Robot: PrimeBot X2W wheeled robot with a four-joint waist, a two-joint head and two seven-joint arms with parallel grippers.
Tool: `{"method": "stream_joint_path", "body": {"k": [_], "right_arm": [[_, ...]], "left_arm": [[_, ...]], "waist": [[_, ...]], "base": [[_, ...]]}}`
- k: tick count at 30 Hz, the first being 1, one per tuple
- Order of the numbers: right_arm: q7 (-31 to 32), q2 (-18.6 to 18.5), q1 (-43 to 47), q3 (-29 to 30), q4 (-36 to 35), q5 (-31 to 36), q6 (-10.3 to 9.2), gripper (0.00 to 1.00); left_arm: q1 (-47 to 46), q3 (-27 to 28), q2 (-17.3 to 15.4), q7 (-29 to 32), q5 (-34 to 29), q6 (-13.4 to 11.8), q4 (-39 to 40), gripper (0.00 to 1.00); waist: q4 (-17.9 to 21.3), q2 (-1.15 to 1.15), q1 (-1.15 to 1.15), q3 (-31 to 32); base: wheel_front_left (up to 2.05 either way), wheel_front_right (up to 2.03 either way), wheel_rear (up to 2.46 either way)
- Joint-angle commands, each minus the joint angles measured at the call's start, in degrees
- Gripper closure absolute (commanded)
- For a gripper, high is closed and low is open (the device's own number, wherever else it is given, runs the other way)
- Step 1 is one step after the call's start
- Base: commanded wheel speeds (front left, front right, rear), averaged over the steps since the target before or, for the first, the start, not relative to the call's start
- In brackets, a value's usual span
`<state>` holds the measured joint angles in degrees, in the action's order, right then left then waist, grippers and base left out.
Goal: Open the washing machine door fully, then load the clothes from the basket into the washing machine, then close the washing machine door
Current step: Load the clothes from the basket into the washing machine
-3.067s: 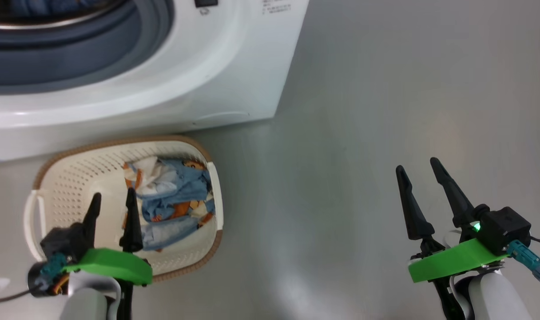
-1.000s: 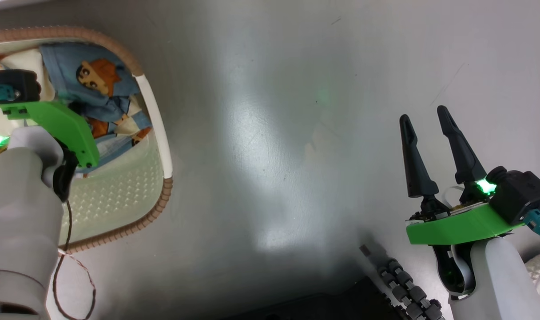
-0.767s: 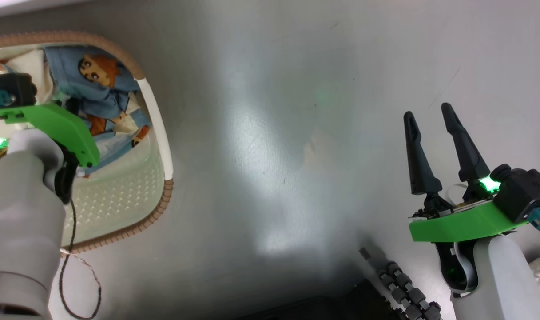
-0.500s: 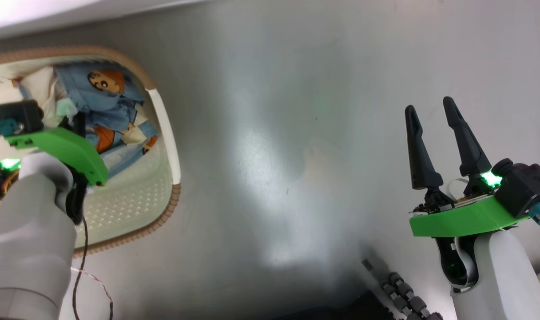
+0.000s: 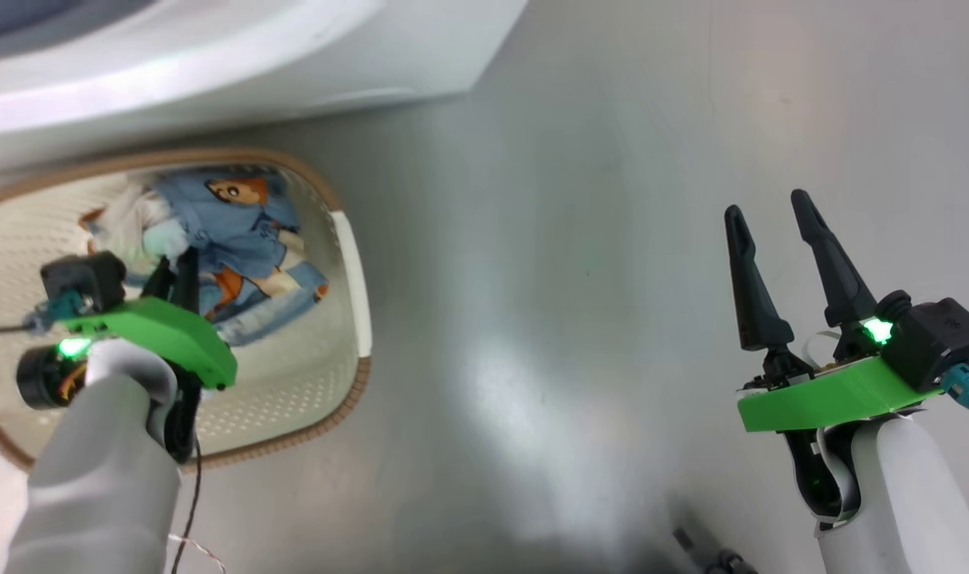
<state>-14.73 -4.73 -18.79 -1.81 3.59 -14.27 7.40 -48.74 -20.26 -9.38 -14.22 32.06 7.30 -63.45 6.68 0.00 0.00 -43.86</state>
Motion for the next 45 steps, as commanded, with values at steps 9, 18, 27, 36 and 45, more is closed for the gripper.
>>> {"method": "stream_joint_path", "body": {"k": [9,18,27,36,45], "right_arm": [[-0.27,-0.78,3.59,-2.77,1.23,-0.6,0.09,0.0],[-0.27,-1.03,6.67,-4.86,4.87,-1.58,0.09,0.0],[-0.27,-1.31,9.54,-5.64,6.62,-0.74,0.09,0.0],[-0.27,-1.31,11.85,-5.26,7.99,-0.47,0.09,0.0],[-0.27,-1.3,14.0,-4.98,8.74,-0.2,0.09,0.0]], "left_arm": [[13.01,5.43,-1.66,-0.76,-3.65,-0.78,14.41,1.0],[25.26,12.73,-0.19,-0.77,-8.57,-2.24,27.33,1.0],[35.3,18.99,2.4,-0.77,-13.73,-3.82,40.16,1.0],[43.74,22.65,4.94,-0.77,-16.89,-3.87,50.27,1.0],[49.61,24.0,5.96,-0.77,-18.9,-3.89,57.56,1.0]], "waist": [[-4.22,0.0,0.0,12.46],[-5.23,0.0,0.0,21.64],[-5.64,0.0,0.0,28.87],[-5.95,0.0,0.0,36.23],[-6.25,0.0,0.0,40.85]], "base": [[0.0,0.0,0.0],[0.0,0.0,0.0],[0.0,0.0,0.0],[0.0,0.0,0.0],[0.0,0.0,0.0]]}}
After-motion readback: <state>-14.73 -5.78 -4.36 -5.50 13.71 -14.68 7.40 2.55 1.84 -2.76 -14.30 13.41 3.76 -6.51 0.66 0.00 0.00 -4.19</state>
